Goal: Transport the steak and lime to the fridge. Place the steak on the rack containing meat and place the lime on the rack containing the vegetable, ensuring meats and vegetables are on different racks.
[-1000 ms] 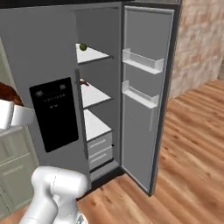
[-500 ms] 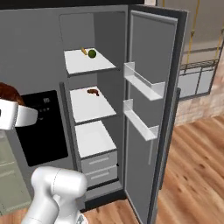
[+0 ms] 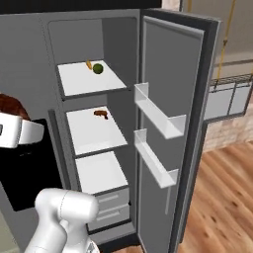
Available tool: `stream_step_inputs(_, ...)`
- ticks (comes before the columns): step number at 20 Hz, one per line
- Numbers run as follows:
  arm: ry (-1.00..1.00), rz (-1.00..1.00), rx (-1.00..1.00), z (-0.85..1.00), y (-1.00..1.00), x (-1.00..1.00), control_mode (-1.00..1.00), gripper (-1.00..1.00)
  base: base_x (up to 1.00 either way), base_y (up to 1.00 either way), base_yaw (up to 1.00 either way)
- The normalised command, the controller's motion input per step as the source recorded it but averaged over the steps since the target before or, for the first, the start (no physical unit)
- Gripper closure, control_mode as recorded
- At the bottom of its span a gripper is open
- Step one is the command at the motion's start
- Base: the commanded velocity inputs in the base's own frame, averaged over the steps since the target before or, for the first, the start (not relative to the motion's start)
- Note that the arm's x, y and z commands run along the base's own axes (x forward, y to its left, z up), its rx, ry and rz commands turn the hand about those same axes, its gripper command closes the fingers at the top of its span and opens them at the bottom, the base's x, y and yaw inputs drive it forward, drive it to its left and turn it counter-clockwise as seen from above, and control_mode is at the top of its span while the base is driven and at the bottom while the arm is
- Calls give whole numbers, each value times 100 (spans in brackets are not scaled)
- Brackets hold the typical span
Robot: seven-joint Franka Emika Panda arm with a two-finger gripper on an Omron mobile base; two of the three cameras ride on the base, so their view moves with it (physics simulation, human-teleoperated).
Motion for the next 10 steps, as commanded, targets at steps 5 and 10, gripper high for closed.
stream_step_inputs(5, 0, 0, 0, 0, 0, 0, 100, 100, 19, -12, 0)
stream_step_inputs(10, 0, 0, 0, 0, 0, 0, 100, 100, 14, -3, 0)
